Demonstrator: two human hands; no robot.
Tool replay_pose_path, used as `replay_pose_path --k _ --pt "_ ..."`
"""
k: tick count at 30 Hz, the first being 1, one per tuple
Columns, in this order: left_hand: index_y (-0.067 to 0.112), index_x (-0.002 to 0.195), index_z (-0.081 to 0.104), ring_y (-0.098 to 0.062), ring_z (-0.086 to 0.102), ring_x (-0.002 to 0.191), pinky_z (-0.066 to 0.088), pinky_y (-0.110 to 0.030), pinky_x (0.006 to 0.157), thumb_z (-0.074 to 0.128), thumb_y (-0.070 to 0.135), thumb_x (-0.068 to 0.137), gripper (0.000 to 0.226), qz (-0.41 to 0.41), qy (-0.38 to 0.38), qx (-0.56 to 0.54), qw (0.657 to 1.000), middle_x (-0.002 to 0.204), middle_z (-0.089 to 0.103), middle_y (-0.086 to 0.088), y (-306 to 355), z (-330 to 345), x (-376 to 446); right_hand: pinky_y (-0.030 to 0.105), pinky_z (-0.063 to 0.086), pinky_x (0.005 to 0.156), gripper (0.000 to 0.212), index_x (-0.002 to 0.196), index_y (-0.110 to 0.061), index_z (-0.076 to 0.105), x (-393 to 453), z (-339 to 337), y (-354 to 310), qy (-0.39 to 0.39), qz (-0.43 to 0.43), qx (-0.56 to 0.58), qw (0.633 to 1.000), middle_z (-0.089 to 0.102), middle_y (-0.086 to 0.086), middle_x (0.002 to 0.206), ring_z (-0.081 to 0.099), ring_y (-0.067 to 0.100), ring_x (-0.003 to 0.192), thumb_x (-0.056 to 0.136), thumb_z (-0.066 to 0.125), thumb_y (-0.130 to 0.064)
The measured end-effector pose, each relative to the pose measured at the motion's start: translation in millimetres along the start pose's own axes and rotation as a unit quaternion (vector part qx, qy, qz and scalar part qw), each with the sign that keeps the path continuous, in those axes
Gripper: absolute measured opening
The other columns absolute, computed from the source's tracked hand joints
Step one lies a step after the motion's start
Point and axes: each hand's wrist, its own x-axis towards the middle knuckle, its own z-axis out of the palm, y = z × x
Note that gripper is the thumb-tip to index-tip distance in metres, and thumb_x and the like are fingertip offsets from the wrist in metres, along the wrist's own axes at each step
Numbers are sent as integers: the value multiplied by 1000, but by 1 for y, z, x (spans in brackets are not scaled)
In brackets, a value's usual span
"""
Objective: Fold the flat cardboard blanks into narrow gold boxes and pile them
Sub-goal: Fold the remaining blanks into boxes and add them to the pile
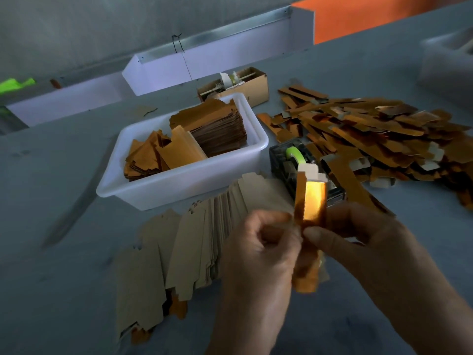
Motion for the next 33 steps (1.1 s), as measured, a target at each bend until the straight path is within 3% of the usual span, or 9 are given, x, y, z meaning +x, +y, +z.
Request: replay_pose_path --k 5,8,11,15,19,23,25,29,33 --pt "37 113 56 -5 67 74 55 -18 60 64 35 85 30 45 0 151 988 83 68 7 -5 -4 0 20 43 55 33 75 -30 65 6 -7 0 1 22 42 999 67 -12 68 63 1 64 51 56 -52" --pt "28 121 64 1 65 94 55 -20 84 61 38 88 34 231 48 400 885 108 70 14 -7 -9 5 29 48 61 25 80 -39 64 23 -27 8 68 41 78 994 67 -21 74 67 9 69 60 56 -52" --pt "12 123 64 -22 55 123 41 -39 102 74 35 80 50 267 5 560 784 130 61 -7 -20 -6 12 37 53 67 5 85 -42 60 49 -51 21 203 39 80 975 69 -13 84 67 16 79 82 60 -47" --pt "13 106 74 -24 61 117 50 -51 93 86 36 63 50 290 -16 616 732 117 69 -6 -34 -8 18 41 49 73 60 120 -31 53 63 -63 49 294 78 -35 952 55 11 125 58 31 99 68 57 -59" --pt "19 84 78 -15 69 101 55 -48 85 94 33 46 43 299 13 603 739 95 75 5 -34 -7 18 41 52 75 33 114 -46 53 37 -44 60 261 18 -54 964 55 3 125 57 22 103 81 56 -48" --pt "12 78 76 -15 70 94 55 -35 86 74 18 75 7 386 77 513 763 86 74 0 -42 -10 16 52 50 84 17 86 -59 57 17 -32 52 238 12 -50 970 62 -11 105 60 16 99 77 53 -46" --pt "10 82 76 -11 62 94 52 -29 86 57 21 84 22 401 112 466 781 89 73 -1 -41 -14 15 51 53 79 14 87 -51 62 7 -31 44 221 14 -28 975 68 -10 92 65 14 87 76 53 -50" --pt "6 101 74 -11 60 104 48 -24 91 53 21 89 28 443 133 396 793 107 71 -3 -36 -19 11 34 55 74 36 80 -36 73 -4 -17 26 6 82 144 986 74 -5 84 72 13 81 64 51 -60" --pt "6 103 75 -17 61 113 54 -35 89 56 20 90 27 493 77 405 766 114 69 -3 -41 -19 6 40 58 76 30 82 -17 76 -1 0 18 -122 162 335 920 74 13 93 71 25 87 78 56 -38"
